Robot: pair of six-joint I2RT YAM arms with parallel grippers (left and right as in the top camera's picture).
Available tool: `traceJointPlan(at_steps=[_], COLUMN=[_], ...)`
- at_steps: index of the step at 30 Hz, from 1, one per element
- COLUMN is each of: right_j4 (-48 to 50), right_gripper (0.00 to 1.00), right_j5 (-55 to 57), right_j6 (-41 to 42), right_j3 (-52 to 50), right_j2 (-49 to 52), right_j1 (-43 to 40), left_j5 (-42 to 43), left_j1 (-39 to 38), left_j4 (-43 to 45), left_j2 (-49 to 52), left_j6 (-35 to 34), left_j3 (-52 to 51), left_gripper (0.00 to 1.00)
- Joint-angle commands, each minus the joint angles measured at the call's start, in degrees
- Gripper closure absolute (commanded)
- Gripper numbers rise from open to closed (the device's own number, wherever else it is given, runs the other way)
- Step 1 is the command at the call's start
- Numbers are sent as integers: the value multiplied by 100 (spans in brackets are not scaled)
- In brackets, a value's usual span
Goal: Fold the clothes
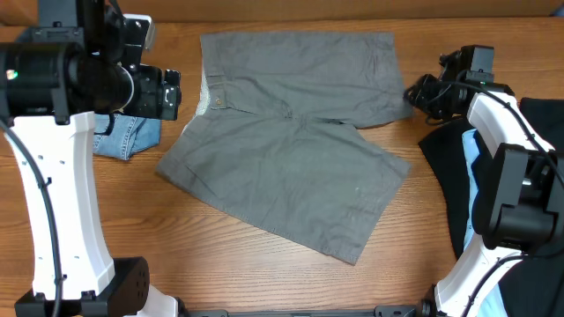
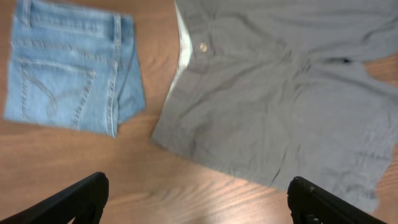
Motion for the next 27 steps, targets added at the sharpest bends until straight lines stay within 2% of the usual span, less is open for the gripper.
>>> traceJointPlan(at_steps=[1,3,5,9,12,16,17,19,21,25,27], right_j4=[-251,-313,-299,-280,-219,-264,-291,-284,-229,-164,-149], right_gripper=[70,76,87,95,96,96,92,67,52,28,25], right_j5=[153,170,396,1460,1681,1091,855,92,-656,-1292,-1292], right_j6=[-179,-177,-168,120,153,151,149,13,-240,-501,-640], right_j3=[111,37,-76,-313,-321,-308,-308,-308,-304,-302,-304], right_j2=[-28,-28,-24,22,59,31,4,-96,-229,-407,-393], right_j1=[-17,-4,-4,-31,-138,-289,-321,-407,-466,-448,-363], left_j5=[-96,-81,-44,-33,-37,-140,-181,-205,-210,-229,-227], left_j1=[-37,-37,-37,-37,-37,-37,-37,-37,-37,-33,-33], left_j4=[103,269,505,990,1200,1357,1392,1523,1742,2341,2538], left_j2=[59,68,74,74,74,74,74,74,74,74,76], left_j6=[-247,-286,-282,-278,-225,-109,-109,-109,-107,-114,-136], left_j3=[-654,-1084,-1556,-2446,-2922,-3340,-3425,-3630,-3862,-4446,-4721], left_gripper=[7,7,7,7,6,5,5,4,3,2,2])
